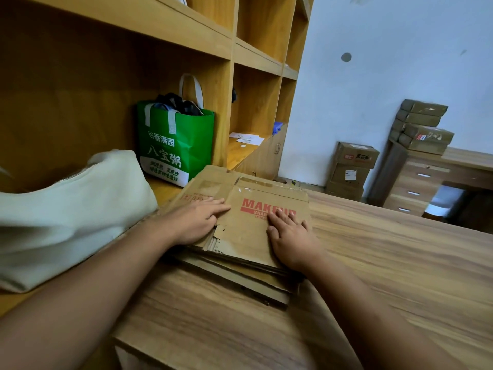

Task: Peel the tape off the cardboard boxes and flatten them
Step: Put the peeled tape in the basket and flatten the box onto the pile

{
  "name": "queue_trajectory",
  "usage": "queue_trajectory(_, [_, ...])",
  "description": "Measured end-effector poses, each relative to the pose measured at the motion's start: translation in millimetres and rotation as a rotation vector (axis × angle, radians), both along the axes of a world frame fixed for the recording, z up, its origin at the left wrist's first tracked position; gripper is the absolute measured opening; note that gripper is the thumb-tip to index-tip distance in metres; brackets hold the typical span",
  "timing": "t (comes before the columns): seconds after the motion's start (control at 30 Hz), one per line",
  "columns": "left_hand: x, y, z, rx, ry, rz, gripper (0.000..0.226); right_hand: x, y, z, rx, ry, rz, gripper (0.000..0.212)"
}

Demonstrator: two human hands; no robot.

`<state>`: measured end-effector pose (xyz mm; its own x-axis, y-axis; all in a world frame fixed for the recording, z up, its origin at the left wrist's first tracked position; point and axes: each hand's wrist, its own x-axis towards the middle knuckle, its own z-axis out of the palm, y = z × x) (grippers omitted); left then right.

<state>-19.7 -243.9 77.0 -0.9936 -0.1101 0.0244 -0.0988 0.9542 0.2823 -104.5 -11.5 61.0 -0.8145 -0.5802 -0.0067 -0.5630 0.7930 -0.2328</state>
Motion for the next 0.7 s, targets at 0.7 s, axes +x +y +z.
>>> queue_trajectory(0.7, [-4, 7, -10, -0.065, -0.001, -0.024, 0.049, -6, -3, -4, 0.049, 0.013, 0.000, 0.057])
